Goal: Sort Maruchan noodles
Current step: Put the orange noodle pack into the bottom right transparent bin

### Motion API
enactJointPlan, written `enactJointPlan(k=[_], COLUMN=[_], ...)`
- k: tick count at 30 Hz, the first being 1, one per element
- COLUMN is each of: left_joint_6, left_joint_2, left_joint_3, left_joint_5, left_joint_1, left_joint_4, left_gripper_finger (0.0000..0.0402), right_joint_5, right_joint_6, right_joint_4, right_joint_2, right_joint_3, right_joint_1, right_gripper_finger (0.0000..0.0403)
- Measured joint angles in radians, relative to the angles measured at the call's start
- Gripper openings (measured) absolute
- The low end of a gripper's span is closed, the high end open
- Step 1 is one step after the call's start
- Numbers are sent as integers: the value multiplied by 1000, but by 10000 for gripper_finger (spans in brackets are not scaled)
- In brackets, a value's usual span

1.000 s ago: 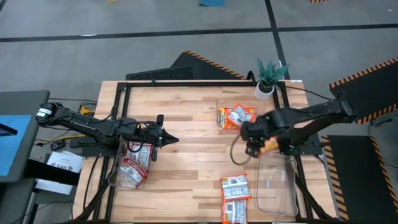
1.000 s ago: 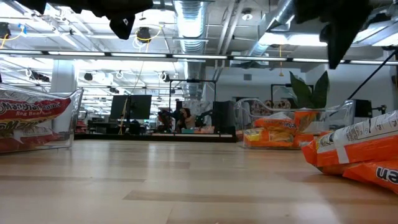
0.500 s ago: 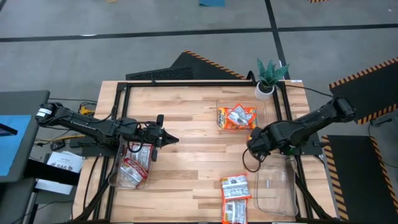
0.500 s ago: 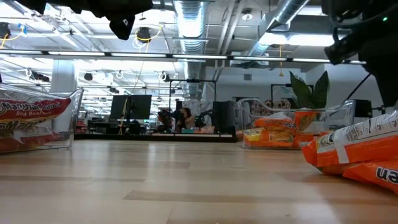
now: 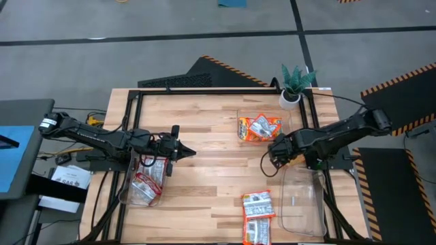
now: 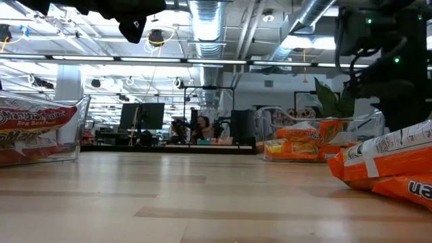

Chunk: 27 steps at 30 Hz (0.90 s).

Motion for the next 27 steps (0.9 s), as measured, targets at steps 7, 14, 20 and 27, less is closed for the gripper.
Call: enactJointPlan(k=[7,14,20,27], left_joint_6=[-1,-1,-1,-1], left_joint_2=[0,0,0,0], left_joint_3=[0,0,0,0], left_joint_5=[0,0,0,1], left_joint_1=[0,0,0,0], left_joint_4=[0,0,0,0], left_gripper_finger=[0,0,0,0], right_joint_5=[0,7,10,11], right_joint_6=[15,30,37,-29], right_joint_4=[68,91,95,80], right_joint_2=[-3,-2,-6,1], right_joint_3=[-68,-94,-117,-89], right_joint_1=[-17,-17,-16,-13], right_gripper_finger=[249,221,75,16])
